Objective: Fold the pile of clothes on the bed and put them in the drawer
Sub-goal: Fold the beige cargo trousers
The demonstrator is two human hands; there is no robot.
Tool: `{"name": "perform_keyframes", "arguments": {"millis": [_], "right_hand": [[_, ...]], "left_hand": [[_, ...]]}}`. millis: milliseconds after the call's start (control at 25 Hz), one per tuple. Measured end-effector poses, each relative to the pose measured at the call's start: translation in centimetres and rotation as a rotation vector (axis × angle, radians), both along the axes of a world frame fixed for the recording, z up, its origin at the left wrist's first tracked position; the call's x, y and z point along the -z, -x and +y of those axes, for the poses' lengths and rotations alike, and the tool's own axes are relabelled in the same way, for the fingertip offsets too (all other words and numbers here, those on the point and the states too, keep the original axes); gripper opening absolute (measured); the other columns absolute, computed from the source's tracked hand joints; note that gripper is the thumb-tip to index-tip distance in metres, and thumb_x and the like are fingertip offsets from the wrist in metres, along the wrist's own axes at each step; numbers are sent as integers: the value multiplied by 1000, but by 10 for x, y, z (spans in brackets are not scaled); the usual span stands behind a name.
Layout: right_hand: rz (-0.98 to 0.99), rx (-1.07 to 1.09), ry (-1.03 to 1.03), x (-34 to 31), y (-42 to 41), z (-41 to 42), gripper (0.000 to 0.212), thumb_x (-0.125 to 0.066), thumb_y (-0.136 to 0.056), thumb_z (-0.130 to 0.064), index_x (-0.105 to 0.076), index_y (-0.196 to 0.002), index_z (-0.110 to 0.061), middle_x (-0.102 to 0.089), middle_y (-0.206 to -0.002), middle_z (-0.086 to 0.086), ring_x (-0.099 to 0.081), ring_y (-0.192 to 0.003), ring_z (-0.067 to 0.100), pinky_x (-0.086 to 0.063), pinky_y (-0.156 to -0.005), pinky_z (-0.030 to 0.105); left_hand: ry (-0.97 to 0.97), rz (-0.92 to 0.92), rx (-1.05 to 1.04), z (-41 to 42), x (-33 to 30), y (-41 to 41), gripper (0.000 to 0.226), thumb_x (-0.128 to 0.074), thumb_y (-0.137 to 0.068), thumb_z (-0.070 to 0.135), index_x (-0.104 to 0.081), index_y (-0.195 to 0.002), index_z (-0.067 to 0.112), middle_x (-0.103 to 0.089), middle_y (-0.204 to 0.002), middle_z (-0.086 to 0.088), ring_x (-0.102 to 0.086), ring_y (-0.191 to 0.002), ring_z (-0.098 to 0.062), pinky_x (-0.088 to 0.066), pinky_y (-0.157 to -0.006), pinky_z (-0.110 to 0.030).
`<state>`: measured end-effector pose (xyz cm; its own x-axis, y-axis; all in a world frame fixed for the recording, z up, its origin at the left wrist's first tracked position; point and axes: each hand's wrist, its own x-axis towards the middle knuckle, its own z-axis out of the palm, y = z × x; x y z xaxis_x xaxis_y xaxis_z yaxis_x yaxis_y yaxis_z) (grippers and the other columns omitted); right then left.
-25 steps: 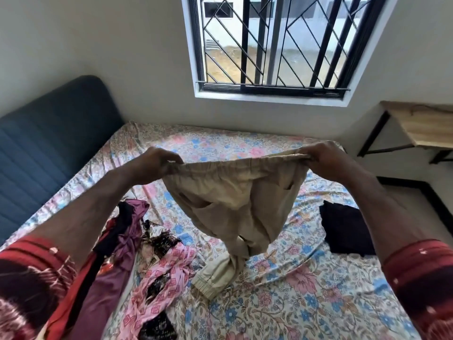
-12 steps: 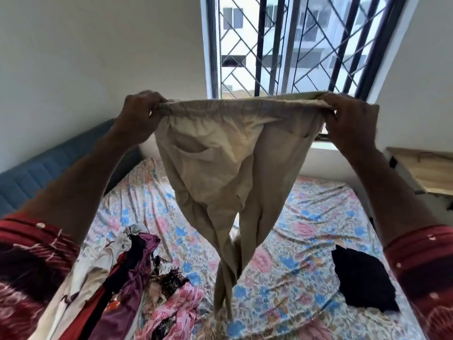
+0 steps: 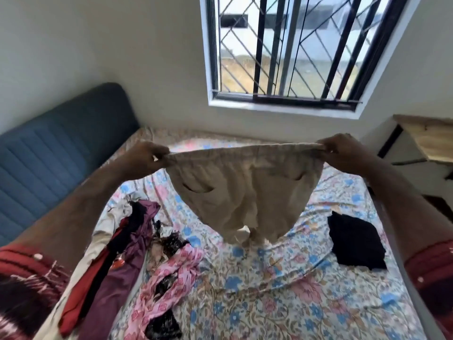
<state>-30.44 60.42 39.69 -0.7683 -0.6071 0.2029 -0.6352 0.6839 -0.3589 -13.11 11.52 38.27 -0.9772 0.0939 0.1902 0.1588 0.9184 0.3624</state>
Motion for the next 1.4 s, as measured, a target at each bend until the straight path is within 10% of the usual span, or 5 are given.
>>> {"name": "perform_keyframes", "arguments": {"millis": [200,440,840,1040,1400], "right_hand": [[-529,-223,-67,49,-45,23,38,-72,-87,-29,-57,-53,-18,-41,-52,-11,-36,-52,-3,-33,-53,19],[-957,-286,-242,132,-64,25,17,-81,-87,-7,-72,-75,-16,-66,-69,-9,-59,-66,-1,-46,-64,21],[25,593,217,113,88,-89,37,-51,-87,-22,-78,-103,-2,-73,-95,30,-71,-93,46,-57,-85,50],[300,526,982,-38,103,-92,31,-50,-88,-24,-79,-98,-18,-76,-94,10,-67,-87,13,-53,-86,30],[299,488,419,157,19,-40,15,-72,-77,-13,-66,-64,-7,-60,-56,20,-63,-55,37,-29,-57,31]], "left_hand": [[-346,-871,177,-3,45,-44,41,-87,-75,31,-68,-77,-5,-60,-68,-12,-51,-67,-21,-39,-64,-34],[-547,-1195,180,12,125,-66,14,-79,-81,0,-70,-81,11,-64,-74,-6,-56,-65,-17,-43,-58,-25],[-198,191,-298,33,88,123,18,-50,-72,10,-67,-74,4,-67,-75,-27,-69,-80,-36,-44,-69,-37],[3,944,-210,32,-69,173,14,-67,-82,7,-69,-87,-6,-70,-86,-29,-67,-80,-42,-44,-76,-43],[-22,410,-307,72,139,64,20,-62,-82,8,-72,-96,-3,-70,-88,-22,-70,-80,-40,-54,-72,-42]]}}
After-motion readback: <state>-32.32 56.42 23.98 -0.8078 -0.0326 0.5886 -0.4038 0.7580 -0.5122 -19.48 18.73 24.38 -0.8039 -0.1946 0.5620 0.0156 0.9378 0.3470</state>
